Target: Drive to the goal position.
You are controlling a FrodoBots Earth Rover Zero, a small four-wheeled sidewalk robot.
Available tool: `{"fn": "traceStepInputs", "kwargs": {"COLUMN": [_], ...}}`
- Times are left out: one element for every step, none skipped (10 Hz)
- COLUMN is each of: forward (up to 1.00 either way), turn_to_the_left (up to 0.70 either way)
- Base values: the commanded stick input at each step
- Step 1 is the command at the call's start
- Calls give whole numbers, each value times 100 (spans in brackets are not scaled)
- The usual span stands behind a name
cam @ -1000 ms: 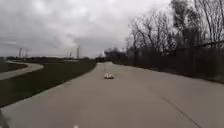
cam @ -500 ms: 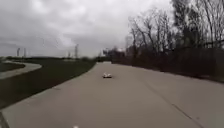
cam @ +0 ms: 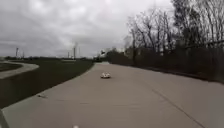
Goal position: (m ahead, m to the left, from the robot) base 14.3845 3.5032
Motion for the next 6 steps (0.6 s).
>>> {"fn": "traceStepInputs", "kwargs": {"forward": [100,100,100,100,100,100], "turn_to_the_left": [0,0,0,0,0,0]}}
